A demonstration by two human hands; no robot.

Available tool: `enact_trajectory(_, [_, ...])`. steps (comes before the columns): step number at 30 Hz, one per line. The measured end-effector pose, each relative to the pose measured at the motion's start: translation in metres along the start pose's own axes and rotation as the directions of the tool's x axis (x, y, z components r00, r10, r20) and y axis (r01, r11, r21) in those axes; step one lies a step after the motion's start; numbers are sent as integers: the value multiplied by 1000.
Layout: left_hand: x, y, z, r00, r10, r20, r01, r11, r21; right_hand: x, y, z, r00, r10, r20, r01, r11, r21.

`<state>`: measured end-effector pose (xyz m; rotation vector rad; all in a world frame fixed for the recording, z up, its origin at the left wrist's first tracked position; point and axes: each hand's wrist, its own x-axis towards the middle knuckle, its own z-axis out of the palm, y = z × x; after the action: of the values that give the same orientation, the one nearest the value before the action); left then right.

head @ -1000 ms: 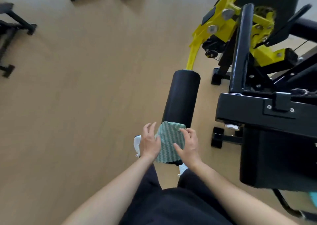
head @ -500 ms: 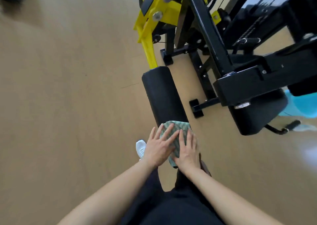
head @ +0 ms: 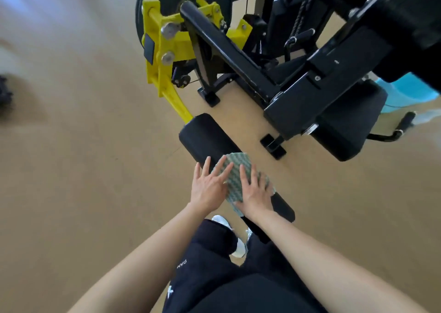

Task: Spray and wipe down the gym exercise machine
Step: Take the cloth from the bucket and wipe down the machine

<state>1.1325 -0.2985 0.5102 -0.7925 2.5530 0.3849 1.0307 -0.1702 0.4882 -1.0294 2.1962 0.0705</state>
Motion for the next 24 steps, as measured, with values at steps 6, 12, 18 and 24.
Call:
enact_trajectory(6, [28, -37, -31, 999, 29, 24, -30, 998, 60, 17, -22, -8, 994, 109, -13, -108, 993, 52])
enact_trajectory(12, [92, -113, -65, 977, -68, -200, -15, 922, -388, 62, -64, -21, 950, 301, -87, -285, 945, 162])
enact_trajectory(18, [151, -185, -90, 996, -12, 92, 61, 837, -543, 105, -118, -41, 891, 439, -112, -416, 891, 183])
enact_trajectory(24, [144, -198, -88, 945, 176, 275, 76, 699, -711, 155, -177, -75, 909, 396, -128, -369, 909, 192])
